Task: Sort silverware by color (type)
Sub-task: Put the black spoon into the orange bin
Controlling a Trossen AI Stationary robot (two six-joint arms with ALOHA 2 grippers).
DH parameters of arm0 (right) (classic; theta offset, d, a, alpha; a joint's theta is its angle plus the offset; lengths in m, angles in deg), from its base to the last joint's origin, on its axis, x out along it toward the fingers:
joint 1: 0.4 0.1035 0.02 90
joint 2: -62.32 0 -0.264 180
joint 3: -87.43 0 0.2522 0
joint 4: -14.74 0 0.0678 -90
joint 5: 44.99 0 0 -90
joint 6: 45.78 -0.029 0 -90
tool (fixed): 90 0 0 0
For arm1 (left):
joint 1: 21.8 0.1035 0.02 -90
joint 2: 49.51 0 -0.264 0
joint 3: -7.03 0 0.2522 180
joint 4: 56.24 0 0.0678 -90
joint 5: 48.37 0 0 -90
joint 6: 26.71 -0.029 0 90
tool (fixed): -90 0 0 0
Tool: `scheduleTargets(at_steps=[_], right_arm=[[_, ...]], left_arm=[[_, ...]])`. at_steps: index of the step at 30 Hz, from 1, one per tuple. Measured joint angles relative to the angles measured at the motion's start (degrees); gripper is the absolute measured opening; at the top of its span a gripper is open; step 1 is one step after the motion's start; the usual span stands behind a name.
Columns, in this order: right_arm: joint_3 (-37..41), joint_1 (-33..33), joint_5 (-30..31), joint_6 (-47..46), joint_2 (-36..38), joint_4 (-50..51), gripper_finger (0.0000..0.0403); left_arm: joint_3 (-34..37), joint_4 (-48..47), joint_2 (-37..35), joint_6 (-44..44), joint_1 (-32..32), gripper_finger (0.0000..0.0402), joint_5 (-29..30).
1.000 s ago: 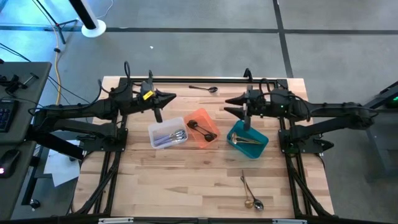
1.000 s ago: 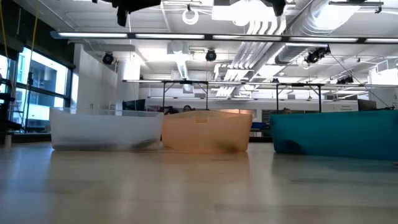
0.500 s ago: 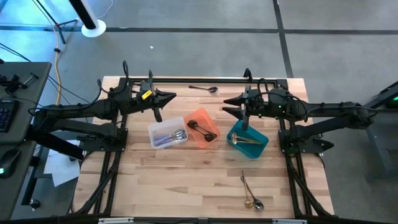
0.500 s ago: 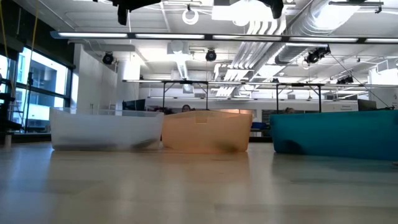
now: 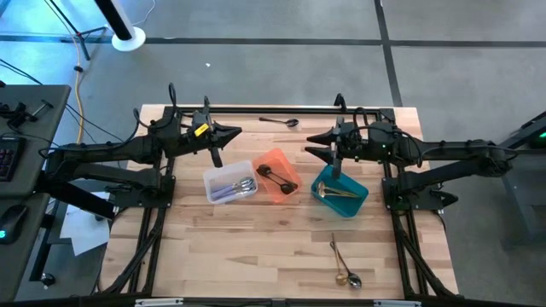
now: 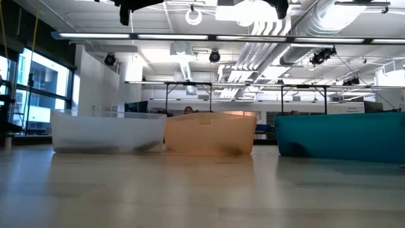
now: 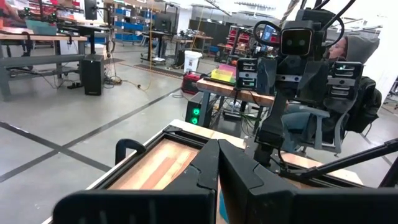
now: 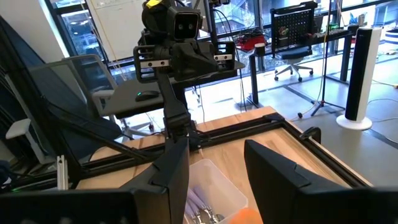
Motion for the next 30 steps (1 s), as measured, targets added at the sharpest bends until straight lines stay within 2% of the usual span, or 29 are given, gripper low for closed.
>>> scheduleTargets(at_steps=[8,11,17,23,26,30], right_arm=[[0.0,0.0,0.2,-0.1,0.0,0.1,0.0139],[0.0,-0.1,2.9,-3.0,-0.6,0.7,0.0139],[-0.3,-5.7,3.3,-9.5,-4.7,2.2,0.0112],[-8.3,-15.6,0.6,-12.6,-13.1,6.7,0.0078],[-15.0,-21.1,-2.1,-12.5,-18.9,12.4,0.0079],[-23.4,-27.7,-5.1,-12.3,-27.3,20.6,0.0099]], left_arm=[[0.0,0.0,0.0,0.0,0.0,0.0,0.0],[0.0,0.0,0.0,0.0,0.0,0.0,0.0],[0.0,0.0,0.0,0.0,0.0,0.0,0.0],[0.0,0.0,0.0,0.0,0.0,0.0,0.0],[0.0,0.0,0.0,0.0,0.0,0.0,0.0],[0.0,0.0,0.0,0.0,-0.1,0.0,0.0]])
